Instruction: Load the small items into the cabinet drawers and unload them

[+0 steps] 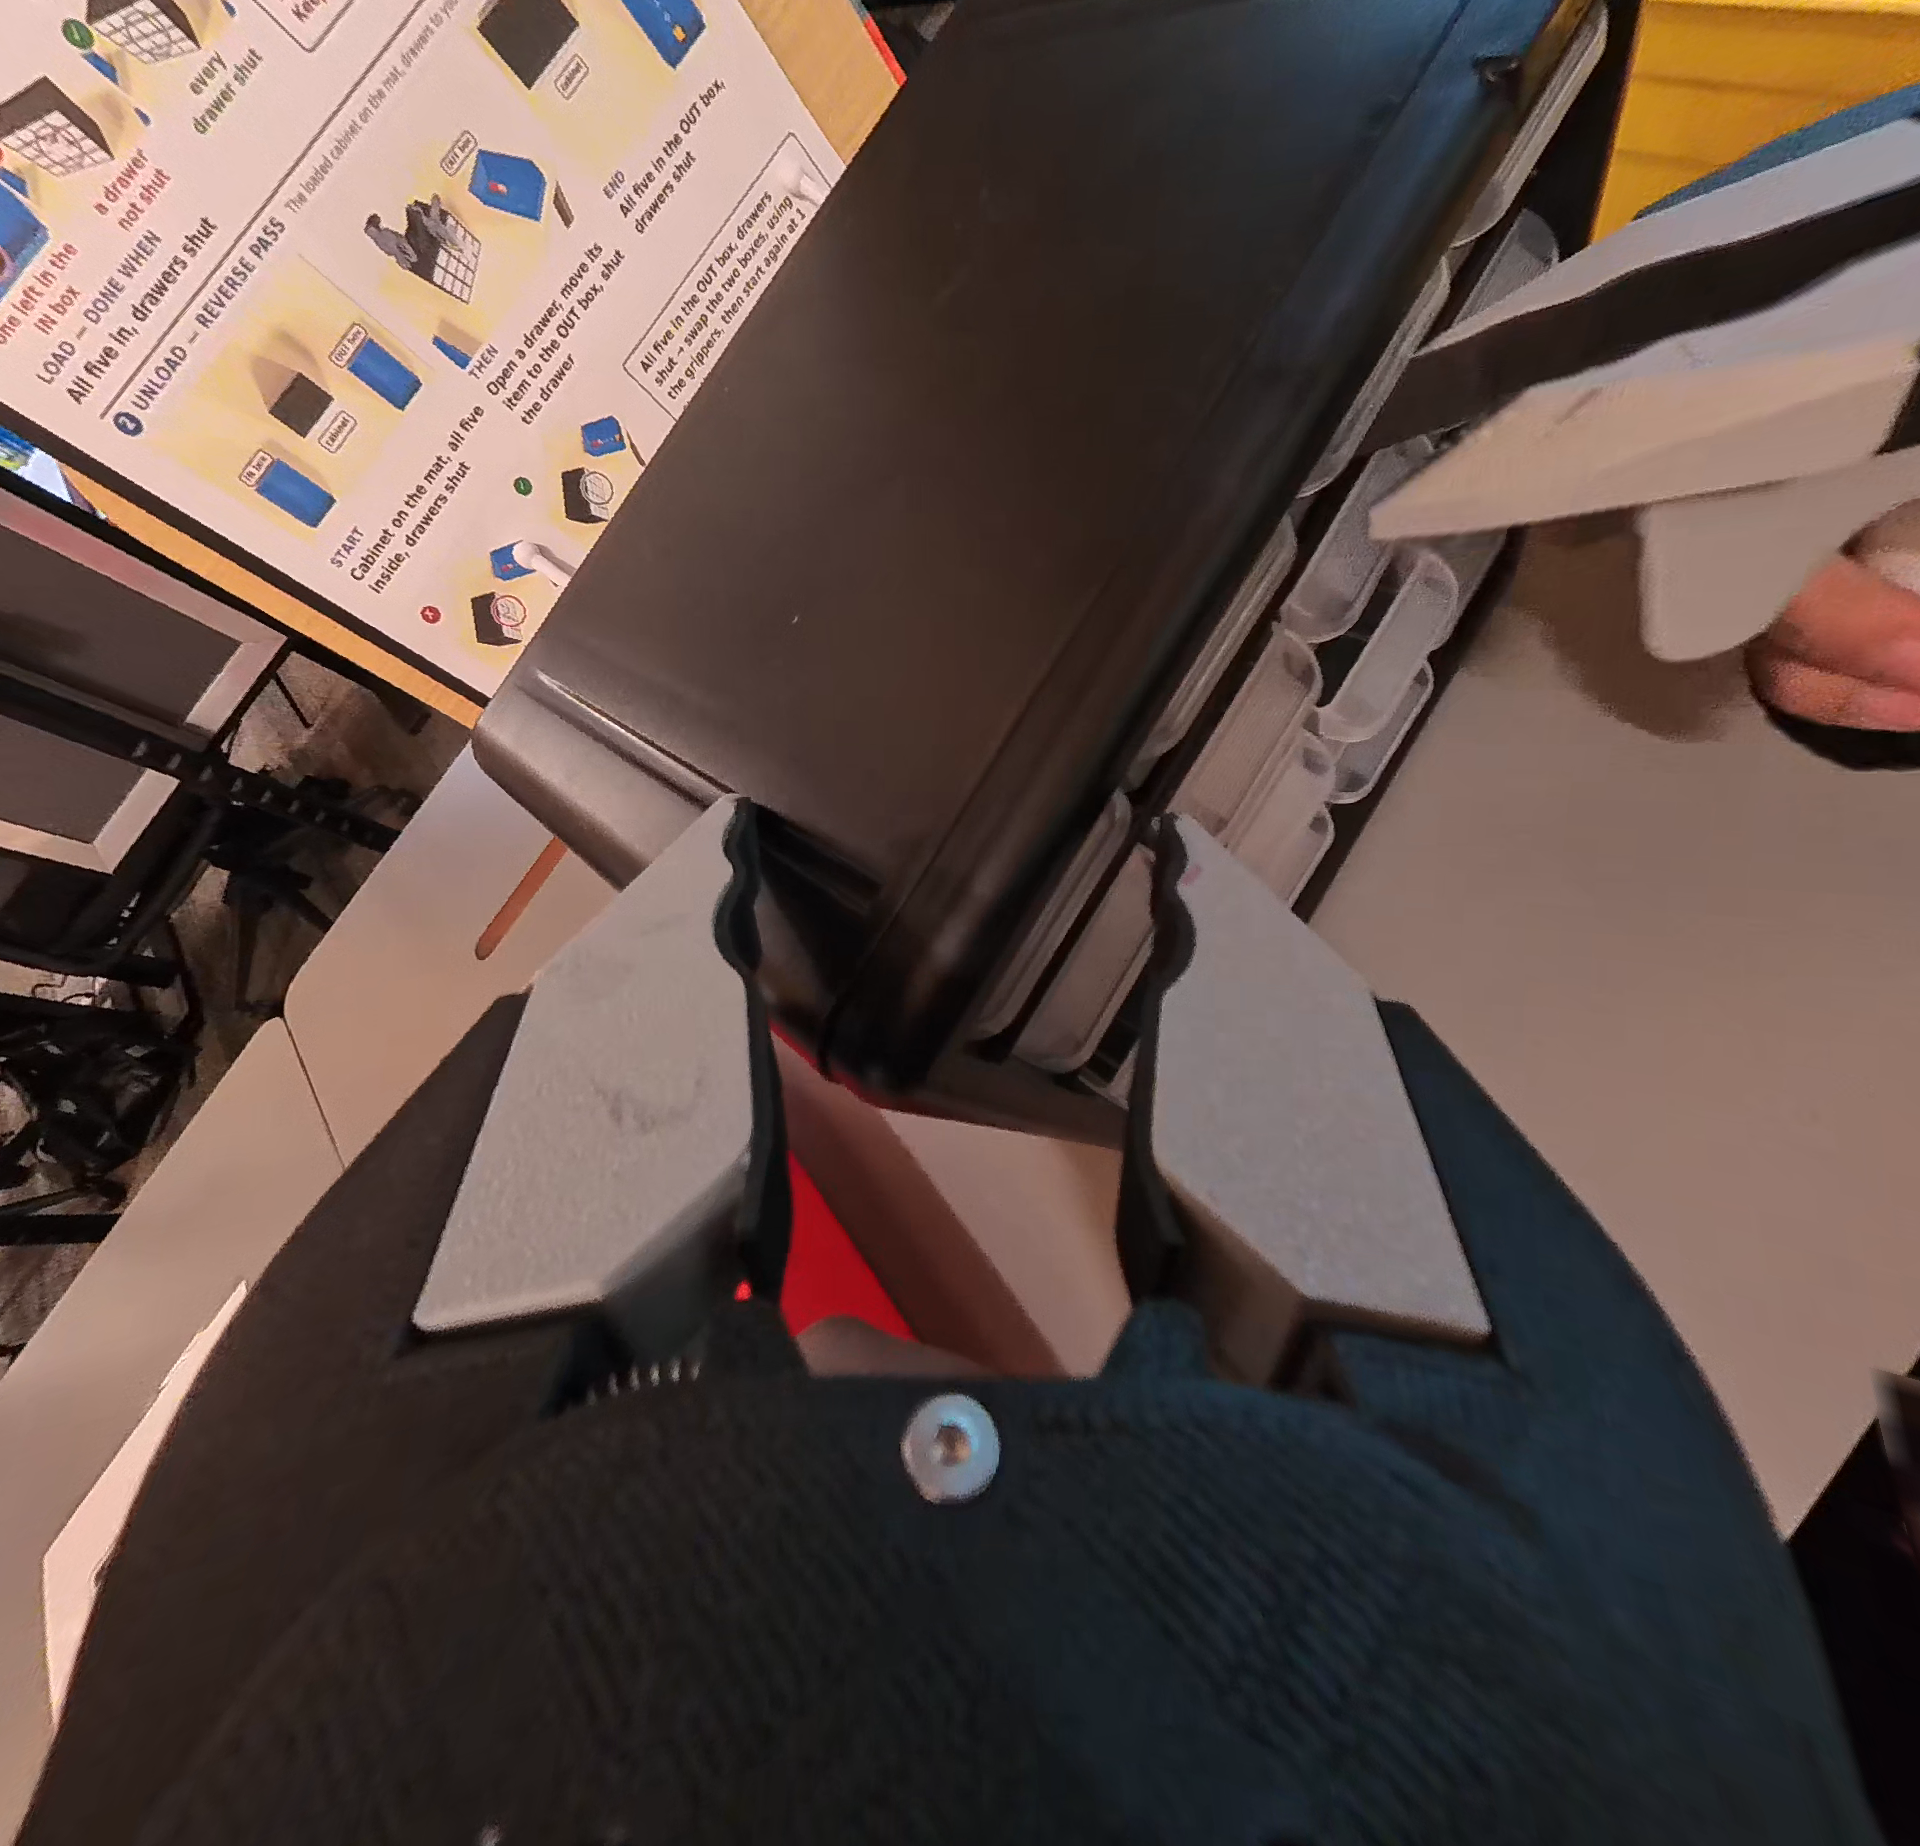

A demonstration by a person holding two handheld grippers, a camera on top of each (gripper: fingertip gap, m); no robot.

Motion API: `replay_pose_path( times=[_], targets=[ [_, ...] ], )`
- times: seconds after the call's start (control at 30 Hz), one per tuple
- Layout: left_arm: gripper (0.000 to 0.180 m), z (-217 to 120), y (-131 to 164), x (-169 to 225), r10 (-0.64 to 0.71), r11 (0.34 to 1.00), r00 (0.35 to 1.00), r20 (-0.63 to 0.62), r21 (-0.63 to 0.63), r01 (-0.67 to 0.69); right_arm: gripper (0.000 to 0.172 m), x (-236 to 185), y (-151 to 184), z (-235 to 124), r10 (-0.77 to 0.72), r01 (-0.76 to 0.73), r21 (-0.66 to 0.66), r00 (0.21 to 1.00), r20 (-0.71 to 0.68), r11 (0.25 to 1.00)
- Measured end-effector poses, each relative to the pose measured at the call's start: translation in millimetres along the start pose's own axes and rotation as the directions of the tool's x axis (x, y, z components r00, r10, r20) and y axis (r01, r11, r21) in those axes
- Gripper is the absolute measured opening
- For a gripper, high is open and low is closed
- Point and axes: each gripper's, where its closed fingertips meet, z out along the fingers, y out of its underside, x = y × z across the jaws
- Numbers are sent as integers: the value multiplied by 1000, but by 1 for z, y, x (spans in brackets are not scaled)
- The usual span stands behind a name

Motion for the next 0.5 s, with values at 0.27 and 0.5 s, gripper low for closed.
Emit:
replay_pose_path(
  times=[0.27, 0.5],
  targets=[
    [75, 0, 0, 0, -3, 1000, 1000, 2, 1, 3, 31, -25, -6, -10, 60, -74, 67, 981, 184, 995],
    [76, 0, 0, 1, -5, 1000, 1000, 1, 2, 5, 35, -41, -10, -18, 1, -15, 72, 982, 189, 997]
  ],
)
